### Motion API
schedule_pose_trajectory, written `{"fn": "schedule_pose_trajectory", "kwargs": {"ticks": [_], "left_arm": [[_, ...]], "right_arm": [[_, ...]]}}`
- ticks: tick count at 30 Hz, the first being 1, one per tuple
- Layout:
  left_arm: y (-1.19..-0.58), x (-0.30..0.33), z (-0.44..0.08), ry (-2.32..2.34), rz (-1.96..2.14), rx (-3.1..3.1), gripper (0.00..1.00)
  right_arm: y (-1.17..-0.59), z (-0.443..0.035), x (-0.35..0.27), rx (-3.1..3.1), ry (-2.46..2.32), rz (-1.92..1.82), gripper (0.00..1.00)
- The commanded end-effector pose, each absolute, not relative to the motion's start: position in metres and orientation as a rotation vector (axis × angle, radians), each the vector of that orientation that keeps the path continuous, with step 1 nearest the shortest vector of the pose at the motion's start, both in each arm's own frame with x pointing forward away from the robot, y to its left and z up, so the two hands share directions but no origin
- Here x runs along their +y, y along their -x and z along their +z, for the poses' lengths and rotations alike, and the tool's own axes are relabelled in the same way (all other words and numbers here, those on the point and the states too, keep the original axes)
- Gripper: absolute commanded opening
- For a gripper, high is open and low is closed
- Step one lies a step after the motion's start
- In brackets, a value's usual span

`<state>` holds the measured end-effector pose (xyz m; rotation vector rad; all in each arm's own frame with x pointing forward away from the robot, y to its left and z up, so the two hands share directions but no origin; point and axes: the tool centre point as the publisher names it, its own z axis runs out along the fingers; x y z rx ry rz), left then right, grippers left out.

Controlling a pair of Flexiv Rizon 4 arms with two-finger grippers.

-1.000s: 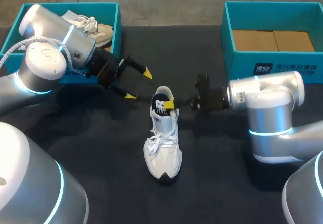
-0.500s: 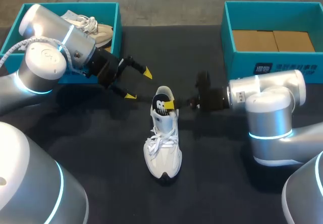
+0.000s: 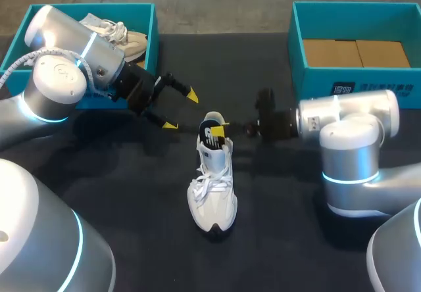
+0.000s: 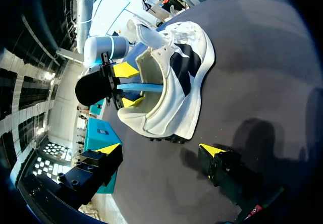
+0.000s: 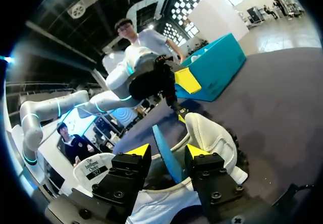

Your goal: Take the shoe out of the shoebox, open the shoe tongue, remove and reinsert the insole, then place the shoe into the shoebox

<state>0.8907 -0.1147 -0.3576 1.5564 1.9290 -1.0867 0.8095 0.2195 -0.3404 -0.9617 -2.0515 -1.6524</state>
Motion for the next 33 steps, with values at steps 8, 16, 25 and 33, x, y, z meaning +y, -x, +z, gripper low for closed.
{"fn": "schedule_pose_trajectory", "kwargs": {"ticks": [8, 16, 25, 33], "left_arm": [[-0.891, -0.115, -0.358, -1.557, -1.086, 1.929, 1.00], [-0.891, -0.115, -0.358, -1.557, -1.086, 1.929, 1.00], [-0.891, -0.115, -0.358, -1.557, -1.086, 1.929, 1.00], [-0.891, -0.115, -0.358, -1.557, -1.086, 1.929, 1.00]], "right_arm": [[-0.824, -0.341, 0.224, -2.057, 1.003, -1.644, 0.24], [-0.829, -0.344, 0.226, -2.088, 1.107, -1.563, 0.00], [-0.828, -0.350, 0.229, -2.140, 1.209, -1.412, 0.00], [-0.816, -0.359, 0.221, -2.137, 1.219, -1.406, 0.00]]}}
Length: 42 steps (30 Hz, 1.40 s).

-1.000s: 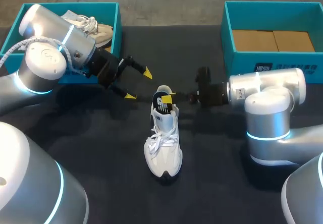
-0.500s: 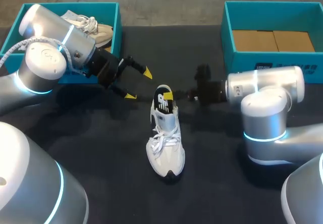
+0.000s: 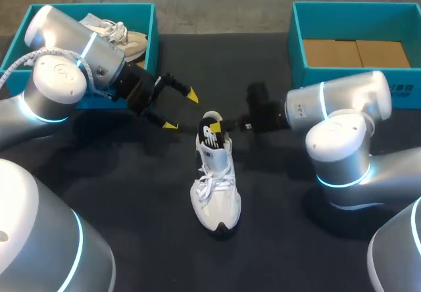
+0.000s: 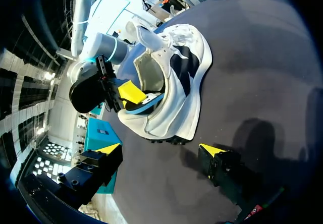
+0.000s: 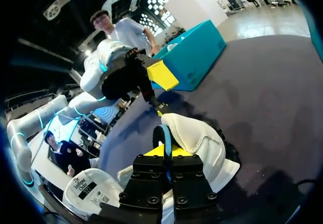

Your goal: Take the shoe out of the shoebox, open the shoe tongue, remove and reinsert the insole, then place the shoe into the shoebox

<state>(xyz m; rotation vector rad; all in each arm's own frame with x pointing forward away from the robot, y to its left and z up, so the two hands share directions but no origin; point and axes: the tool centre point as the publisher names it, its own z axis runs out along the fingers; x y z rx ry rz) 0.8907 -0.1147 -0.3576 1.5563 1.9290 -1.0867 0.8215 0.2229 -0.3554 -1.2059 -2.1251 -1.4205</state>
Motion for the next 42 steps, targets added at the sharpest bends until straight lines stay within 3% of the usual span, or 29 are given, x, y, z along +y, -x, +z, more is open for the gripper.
{"fn": "schedule_pose_trajectory", "kwargs": {"ticks": [1, 21, 34, 35, 36, 39, 42], "left_arm": [[-0.891, -0.115, -0.358, -1.557, -1.086, 1.929, 1.00], [-0.891, -0.115, -0.358, -1.557, -1.086, 1.929, 1.00], [-0.891, -0.115, -0.358, -1.557, -1.086, 1.929, 1.00], [-0.891, -0.115, -0.358, -1.557, -1.086, 1.929, 1.00], [-0.891, -0.115, -0.358, -1.557, -1.086, 1.929, 1.00], [-0.891, -0.115, -0.358, -1.557, -1.086, 1.929, 1.00], [-0.891, -0.115, -0.358, -1.557, -1.086, 1.929, 1.00]], "right_arm": [[-0.815, -0.359, 0.221, -2.137, 1.220, -1.406, 0.00], [-0.799, -0.376, 0.219, -2.133, 1.203, -1.334, 0.00], [-0.823, -0.357, 0.222, -2.192, 1.194, -1.398, 0.00], [-0.824, -0.357, 0.222, -2.191, 1.197, -1.400, 0.07], [-0.824, -0.358, 0.222, -2.189, 1.201, -1.404, 0.22], [-0.825, -0.358, 0.222, -2.192, 1.220, -1.430, 0.44], [-0.826, -0.355, 0.221, -2.199, 1.225, -1.447, 0.45]]}}
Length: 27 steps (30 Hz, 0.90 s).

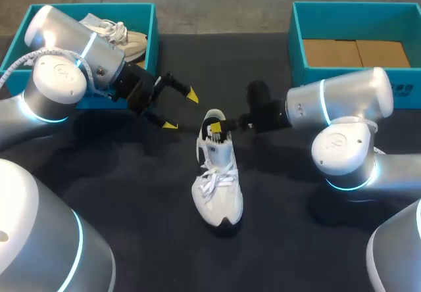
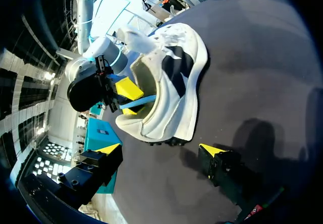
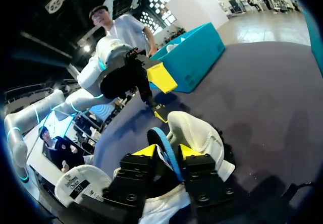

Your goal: Take the shoe out of the shoebox, open the shoe tongue, remove and reinsert the insole, then place the shoe into the shoebox

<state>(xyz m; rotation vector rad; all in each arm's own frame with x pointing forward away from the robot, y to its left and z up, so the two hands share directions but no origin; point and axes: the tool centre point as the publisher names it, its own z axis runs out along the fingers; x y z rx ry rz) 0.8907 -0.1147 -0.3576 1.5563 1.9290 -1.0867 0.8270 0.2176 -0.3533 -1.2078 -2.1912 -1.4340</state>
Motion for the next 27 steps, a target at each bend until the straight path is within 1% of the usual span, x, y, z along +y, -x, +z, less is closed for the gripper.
{"fn": "schedule_pose_trajectory", "kwargs": {"ticks": [1, 5, 9, 17, 19, 20, 21, 22, 27], "left_arm": [[-0.891, -0.115, -0.358, -1.557, -1.086, 1.929, 1.00], [-0.891, -0.115, -0.358, -1.557, -1.086, 1.929, 1.00], [-0.891, -0.115, -0.358, -1.557, -1.086, 1.929, 1.00], [-0.891, -0.115, -0.358, -1.557, -1.086, 1.929, 1.00], [-0.891, -0.115, -0.358, -1.557, -1.086, 1.929, 1.00], [-0.891, -0.115, -0.358, -1.557, -1.086, 1.929, 1.00], [-0.891, -0.115, -0.358, -1.557, -1.086, 1.929, 1.00], [-0.891, -0.115, -0.358, -1.557, -1.086, 1.929, 1.00], [-0.891, -0.115, -0.358, -1.557, -1.086, 1.929, 1.00]], "right_arm": [[-0.827, -0.354, 0.221, -2.201, 1.225, -1.450, 0.45], [-0.827, -0.351, 0.221, -2.212, 1.215, -1.462, 0.44], [-0.825, -0.350, 0.222, -2.222, 1.190, -1.488, 0.39], [-0.824, -0.344, 0.221, -2.253, 1.164, -1.547, 0.37], [-0.826, -0.341, 0.220, -2.259, 1.161, -1.554, 0.32], [-0.826, -0.341, 0.220, -2.260, 1.161, -1.555, 0.26], [-0.828, -0.341, 0.219, -2.261, 1.163, -1.555, 0.04], [-0.829, -0.341, 0.219, -2.261, 1.164, -1.555, 0.00], [-0.831, -0.347, 0.220, -2.263, 1.174, -1.541, 0.00]]}}
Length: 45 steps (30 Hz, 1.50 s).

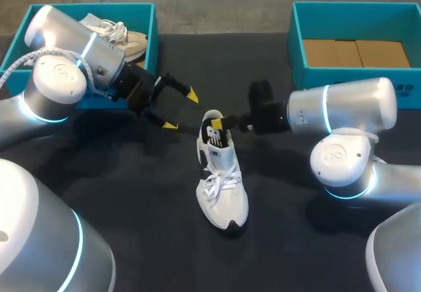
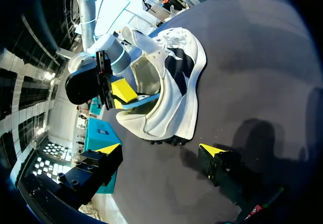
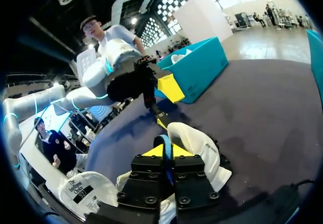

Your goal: Take the shoe out of the shoebox, open the shoe tongue, remove and reinsert the insole, then place the shoe into the shoebox

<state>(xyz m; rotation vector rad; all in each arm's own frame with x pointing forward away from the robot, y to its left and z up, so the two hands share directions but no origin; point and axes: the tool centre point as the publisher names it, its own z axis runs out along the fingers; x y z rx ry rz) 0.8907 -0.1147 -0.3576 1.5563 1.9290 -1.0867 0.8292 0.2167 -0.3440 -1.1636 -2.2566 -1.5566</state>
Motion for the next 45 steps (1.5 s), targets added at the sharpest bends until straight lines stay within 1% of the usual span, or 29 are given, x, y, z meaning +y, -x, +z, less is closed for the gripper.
{"fn": "schedule_pose_trajectory", "kwargs": {"ticks": [1, 10, 22, 23, 24, 25, 26, 34, 45], "left_arm": [[-0.891, -0.115, -0.358, -1.557, -1.086, 1.929, 1.00], [-0.891, -0.115, -0.358, -1.557, -1.086, 1.929, 1.00], [-0.891, -0.115, -0.358, -1.557, -1.086, 1.929, 1.00], [-0.891, -0.115, -0.358, -1.557, -1.086, 1.929, 1.00], [-0.891, -0.115, -0.358, -1.557, -1.086, 1.929, 1.00], [-0.891, -0.115, -0.358, -1.557, -1.086, 1.929, 1.00], [-0.891, -0.115, -0.358, -1.557, -1.086, 1.929, 1.00], [-0.891, -0.115, -0.358, -1.557, -1.086, 1.929, 1.00], [-0.891, -0.115, -0.358, -1.557, -1.086, 1.929, 1.00]], "right_arm": [[-0.830, -0.349, 0.220, -2.262, 1.183, -1.531, 0.00], [-0.817, -0.367, 0.219, -2.260, 1.241, -1.439, 0.00], [-0.823, -0.357, 0.224, -2.298, 1.226, -1.441, 0.00], [-0.824, -0.356, 0.224, -2.303, 1.222, -1.449, 0.05], [-0.825, -0.355, 0.224, -2.306, 1.219, -1.456, 0.22], [-0.826, -0.353, 0.224, -2.308, 1.216, -1.463, 0.36], [-0.827, -0.352, 0.225, -2.312, 1.213, -1.472, 0.44], [-0.828, -0.344, 0.226, -2.334, 1.205, -1.525, 0.48], [-0.821, -0.324, 0.227, -2.383, 1.182, -1.587, 0.46]]}}
